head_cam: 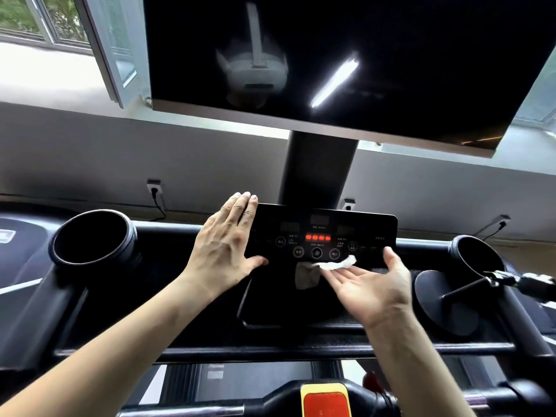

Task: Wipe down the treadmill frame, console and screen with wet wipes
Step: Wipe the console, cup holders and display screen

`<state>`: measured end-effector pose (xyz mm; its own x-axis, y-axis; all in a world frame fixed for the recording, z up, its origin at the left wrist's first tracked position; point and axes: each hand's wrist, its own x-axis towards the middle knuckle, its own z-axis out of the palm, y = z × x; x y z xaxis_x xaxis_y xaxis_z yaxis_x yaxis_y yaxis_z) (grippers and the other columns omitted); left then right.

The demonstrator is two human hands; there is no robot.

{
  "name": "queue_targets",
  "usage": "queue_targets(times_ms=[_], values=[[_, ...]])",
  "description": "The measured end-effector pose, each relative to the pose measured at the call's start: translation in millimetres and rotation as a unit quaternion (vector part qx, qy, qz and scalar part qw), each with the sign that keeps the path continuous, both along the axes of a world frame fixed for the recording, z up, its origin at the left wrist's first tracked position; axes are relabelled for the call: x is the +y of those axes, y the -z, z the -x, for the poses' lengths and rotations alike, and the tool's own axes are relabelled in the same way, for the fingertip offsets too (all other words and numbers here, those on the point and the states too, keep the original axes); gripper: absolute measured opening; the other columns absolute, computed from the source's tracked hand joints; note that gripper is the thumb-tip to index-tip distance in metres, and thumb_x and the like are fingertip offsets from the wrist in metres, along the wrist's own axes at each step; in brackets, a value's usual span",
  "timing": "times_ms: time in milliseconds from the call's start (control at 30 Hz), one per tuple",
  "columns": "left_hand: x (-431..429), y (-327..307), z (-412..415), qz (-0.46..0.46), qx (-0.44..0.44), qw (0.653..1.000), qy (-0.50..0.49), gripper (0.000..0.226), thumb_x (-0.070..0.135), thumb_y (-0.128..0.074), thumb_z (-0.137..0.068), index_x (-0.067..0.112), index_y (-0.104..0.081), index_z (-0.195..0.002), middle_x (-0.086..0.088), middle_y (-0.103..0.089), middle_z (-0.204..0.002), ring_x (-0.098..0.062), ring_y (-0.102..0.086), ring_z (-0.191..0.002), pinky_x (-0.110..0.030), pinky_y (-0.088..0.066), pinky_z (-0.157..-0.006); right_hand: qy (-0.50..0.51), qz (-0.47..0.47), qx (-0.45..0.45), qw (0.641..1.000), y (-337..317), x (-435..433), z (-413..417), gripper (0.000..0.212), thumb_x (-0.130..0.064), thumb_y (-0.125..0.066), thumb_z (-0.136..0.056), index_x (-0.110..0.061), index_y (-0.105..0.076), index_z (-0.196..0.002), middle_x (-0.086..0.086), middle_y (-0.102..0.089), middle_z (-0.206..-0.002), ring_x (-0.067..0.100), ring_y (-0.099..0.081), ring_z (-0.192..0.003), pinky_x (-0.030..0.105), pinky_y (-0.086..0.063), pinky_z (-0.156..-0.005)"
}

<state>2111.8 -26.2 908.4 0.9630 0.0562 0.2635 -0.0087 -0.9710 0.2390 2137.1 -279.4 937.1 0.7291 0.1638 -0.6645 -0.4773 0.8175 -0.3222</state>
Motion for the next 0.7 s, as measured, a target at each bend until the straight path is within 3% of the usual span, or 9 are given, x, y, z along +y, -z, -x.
queue_targets(times_ms=[133, 267, 400, 500, 600, 700], values=[[-1, 1, 0, 0.002, -0.004, 1.0, 0.0, 0.125, 0.059, -0.086, -0.067, 0.013, -0.021, -0.163, -0.005, -0.023, -0.169, -0.018, -0.017, -0.157, -0.036, -0.023, -0.122, 0.094, 0.037, -0.004, 0.995, -1, -27, -13, 0.075, -0.052, -0.047, -0.099, 0.011, -0.039, -0.14, 0.03, -0.045, -0.147, 0.046, -0.045, -0.138, 0.055, -0.035, -0.117], [-1, 0, 0, 0.002, -0.005, 1.0, -0.003, 0.125, 0.06, -0.086, -0.067, 0.014, -0.02, -0.163, -0.004, -0.022, -0.169, -0.017, -0.015, -0.157, -0.035, -0.022, -0.123, 0.067, 0.013, -0.032, 0.997, 9, 22, -9, 0.078, -0.053, -0.055, -0.094, 0.011, -0.045, -0.138, 0.013, -0.053, -0.129, 0.027, -0.053, -0.123, 0.046, -0.038, -0.118], [-2, -1, 1, 0.006, -0.006, 1.0, -0.004, 0.123, 0.059, -0.085, -0.068, 0.014, -0.021, -0.163, -0.004, -0.024, -0.168, -0.018, -0.017, -0.157, -0.038, -0.028, -0.121, -0.054, -0.039, -0.042, 0.997, 16, 64, 9, 0.083, -0.055, -0.058, -0.093, 0.018, -0.045, -0.131, 0.036, -0.056, -0.131, 0.048, -0.058, -0.124, 0.057, -0.043, -0.111], [-3, -2, 1, 0.006, -0.003, 1.0, -0.001, 0.122, 0.059, -0.083, -0.07, 0.015, -0.019, -0.163, -0.003, -0.021, -0.169, -0.016, -0.014, -0.157, -0.036, -0.026, -0.122, -0.094, -0.052, -0.041, 0.993, 12, 48, 13, 0.084, -0.053, -0.058, -0.093, 0.019, -0.042, -0.134, 0.04, -0.057, -0.129, 0.051, -0.055, -0.125, 0.056, -0.042, -0.112], [-2, -2, 1, 0.007, -0.007, 1.0, 0.005, 0.123, 0.06, -0.083, -0.07, 0.015, -0.017, -0.164, -0.002, -0.019, -0.17, -0.015, -0.01, -0.158, -0.032, -0.022, -0.122, -0.059, -0.031, -0.044, 0.997, 7, 17, 11, 0.085, -0.052, -0.057, -0.094, 0.019, -0.039, -0.137, 0.04, -0.053, -0.134, 0.051, -0.05, -0.131, 0.056, -0.036, -0.116], [-2, -2, 1, 0.005, -0.01, 1.0, 0.008, 0.124, 0.06, -0.083, -0.07, 0.014, -0.016, -0.164, -0.002, -0.019, -0.17, -0.016, -0.01, -0.158, -0.032, -0.022, -0.123, 0.039, -0.005, -0.056, 0.998, 4, -5, 5, 0.079, -0.049, -0.055, -0.096, 0.014, -0.038, -0.139, 0.033, -0.052, -0.137, 0.046, -0.052, -0.129, 0.054, -0.037, -0.117]])
